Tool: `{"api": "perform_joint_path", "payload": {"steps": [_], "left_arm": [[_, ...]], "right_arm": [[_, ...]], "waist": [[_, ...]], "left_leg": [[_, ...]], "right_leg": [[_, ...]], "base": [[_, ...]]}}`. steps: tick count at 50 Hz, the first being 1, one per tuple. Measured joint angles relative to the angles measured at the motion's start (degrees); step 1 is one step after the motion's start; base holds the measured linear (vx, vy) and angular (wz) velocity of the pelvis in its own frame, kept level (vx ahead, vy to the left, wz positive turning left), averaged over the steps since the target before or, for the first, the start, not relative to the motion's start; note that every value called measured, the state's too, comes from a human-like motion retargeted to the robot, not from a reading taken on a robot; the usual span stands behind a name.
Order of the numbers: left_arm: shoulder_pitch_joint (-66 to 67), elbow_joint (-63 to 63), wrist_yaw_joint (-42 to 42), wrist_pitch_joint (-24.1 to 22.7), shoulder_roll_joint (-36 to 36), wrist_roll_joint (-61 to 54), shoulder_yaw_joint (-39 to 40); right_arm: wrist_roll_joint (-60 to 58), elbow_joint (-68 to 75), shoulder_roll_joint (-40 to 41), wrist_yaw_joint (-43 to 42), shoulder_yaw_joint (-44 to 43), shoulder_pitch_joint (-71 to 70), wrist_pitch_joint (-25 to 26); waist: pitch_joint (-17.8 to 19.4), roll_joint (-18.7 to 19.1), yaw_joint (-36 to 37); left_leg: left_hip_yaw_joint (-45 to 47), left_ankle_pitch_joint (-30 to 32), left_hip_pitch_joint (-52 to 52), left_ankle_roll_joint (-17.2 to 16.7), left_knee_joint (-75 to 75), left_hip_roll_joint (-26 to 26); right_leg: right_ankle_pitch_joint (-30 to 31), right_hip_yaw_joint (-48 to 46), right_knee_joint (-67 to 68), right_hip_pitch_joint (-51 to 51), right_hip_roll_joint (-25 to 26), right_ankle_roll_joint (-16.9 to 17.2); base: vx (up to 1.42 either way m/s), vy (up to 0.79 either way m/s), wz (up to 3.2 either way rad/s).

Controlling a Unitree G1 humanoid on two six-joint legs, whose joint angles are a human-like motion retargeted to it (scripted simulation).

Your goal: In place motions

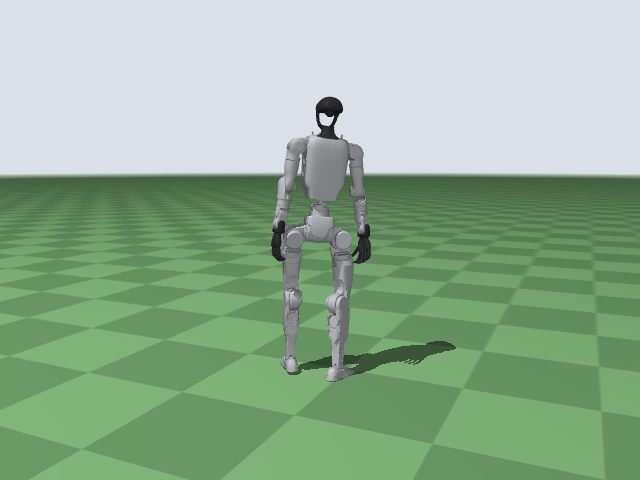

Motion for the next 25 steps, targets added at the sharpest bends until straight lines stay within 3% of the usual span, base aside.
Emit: {"api": "perform_joint_path", "payload": {"steps": [12,25], "left_arm": [[2.71,3.46,0.70,0.57,0.38,0.44,1.83],[2.24,5.13,0.51,0.90,1.57,-0.45,2.51]], "right_arm": [[-1.86,-2.46,0.92,1.36,2.52,-0.92,-0.34],[-6.45,-4.66,1.85,1.83,5.80,-0.69,-1.72]], "waist": [[1.10,0.03,5.75],[0.85,-0.31,3.43]], "left_leg": [[-2.34,0.53,-0.15,-2.65,-1.45,-2.04],[0.28,-3.30,0.91,-2.37,-1.26,-0.05]], "right_leg": [[0.21,-6.31,-1.20,3.11,0.60,1.18],[0.61,-3.98,-0.81,2.18,1.08,0.54]], "base": [[-0.08,0.12,0.59],[0.04,-0.07,-0.26]]}}
